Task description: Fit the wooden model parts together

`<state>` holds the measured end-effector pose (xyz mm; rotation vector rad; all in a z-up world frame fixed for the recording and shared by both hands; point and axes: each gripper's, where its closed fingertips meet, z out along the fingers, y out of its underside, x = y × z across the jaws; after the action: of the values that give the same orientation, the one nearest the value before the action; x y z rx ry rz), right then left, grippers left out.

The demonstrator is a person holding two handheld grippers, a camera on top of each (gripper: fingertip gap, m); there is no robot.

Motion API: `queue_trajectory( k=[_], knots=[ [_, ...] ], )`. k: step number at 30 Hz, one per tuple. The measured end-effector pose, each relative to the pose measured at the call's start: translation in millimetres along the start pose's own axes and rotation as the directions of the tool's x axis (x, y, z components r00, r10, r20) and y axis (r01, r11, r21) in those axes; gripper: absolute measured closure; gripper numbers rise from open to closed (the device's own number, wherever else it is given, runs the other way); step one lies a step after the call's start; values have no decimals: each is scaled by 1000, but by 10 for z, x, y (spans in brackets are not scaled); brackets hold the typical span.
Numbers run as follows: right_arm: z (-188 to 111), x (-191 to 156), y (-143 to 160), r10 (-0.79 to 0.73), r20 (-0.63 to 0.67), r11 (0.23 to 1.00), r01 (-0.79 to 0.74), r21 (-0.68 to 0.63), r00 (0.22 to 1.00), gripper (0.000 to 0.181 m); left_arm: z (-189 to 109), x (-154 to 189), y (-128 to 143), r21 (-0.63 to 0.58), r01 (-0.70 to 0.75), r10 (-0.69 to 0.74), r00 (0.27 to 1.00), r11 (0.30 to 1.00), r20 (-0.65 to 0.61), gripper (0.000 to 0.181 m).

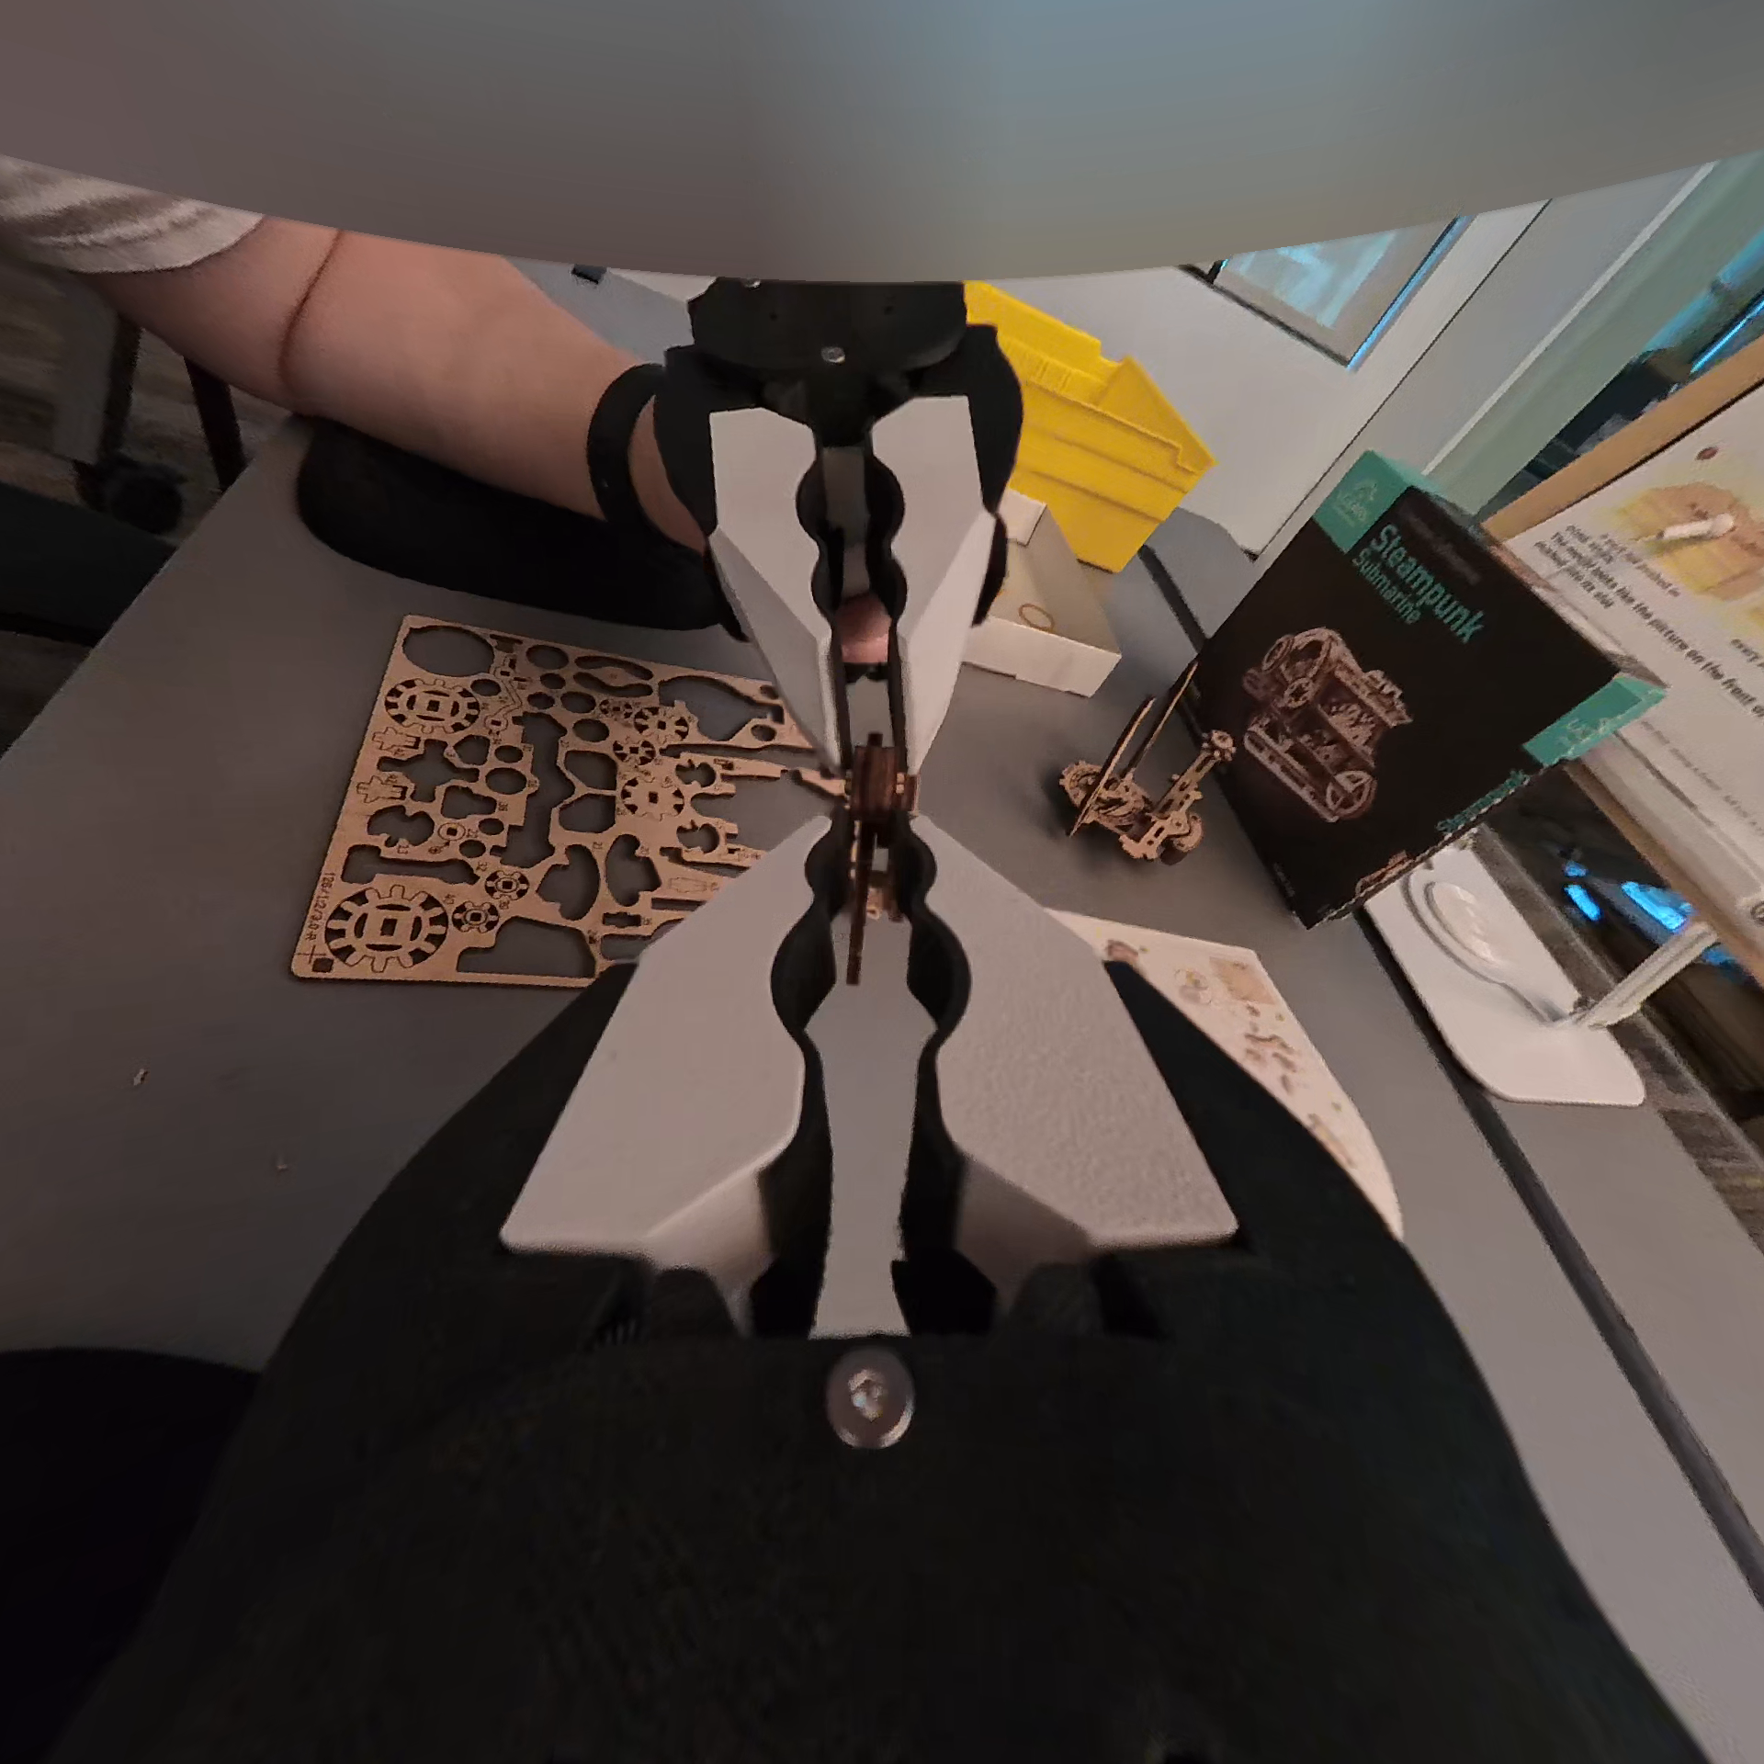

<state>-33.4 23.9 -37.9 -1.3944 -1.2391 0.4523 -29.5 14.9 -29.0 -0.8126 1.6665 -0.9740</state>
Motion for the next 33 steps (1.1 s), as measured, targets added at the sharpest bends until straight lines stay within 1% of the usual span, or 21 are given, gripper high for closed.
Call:
queue_trajectory(
  k=[4,6,10,12,13,15,18,19,21,24,30,33],
  knots=[
    [19,-4,46,75,24,997,-74,-31,997,176,9,-11,64,-36,27,-26,1000,999,15,172],
    [14,-3,36,107,34,994,-106,-28,994,176,2,-39,56,-26,35,-34,999,999,33,165],
    [-2,0,28,166,60,986,-165,-18,984,176,2,-17,72,-32,54,-53,999,998,9,164],
    [4,-2,57,148,56,989,-146,-32,987,176,3,0,68,-30,62,-62,998,998,-4,166],
    [5,-3,64,120,50,992,-118,-37,992,175,2,8,70,-31,60,-61,998,998,-9,166],
    [11,-22,75,57,41,997,-55,-51,998,175,-6,11,67,-33,50,-50,999,998,-10,172],
    [23,-15,113,5,19,997,-3,-82,1000,175,-3,19,79,-46,25,-26,1000,999,-8,174],
    [25,-16,126,-2,18,996,3,-90,1000,175,4,31,90,-54,10,-11,1000,998,-10,174],
    [34,-36,150,-8,28,994,11,-106,1000,175,13,38,97,-62,-1,0,1000,998,-6,168],
    [44,-51,153,-48,24,992,51,-113,999,175,17,62,120,-73,18,-20,999,997,-29,174],
    [64,-68,176,-53,31,991,57,-121,998,175,15,75,167,-91,20,-24,999,996,-46,172],
    [65,-74,171,-55,34,991,59,-118,998,175,24,105,211,-114,-1,-6,998,994,-60,169]
  ],
)
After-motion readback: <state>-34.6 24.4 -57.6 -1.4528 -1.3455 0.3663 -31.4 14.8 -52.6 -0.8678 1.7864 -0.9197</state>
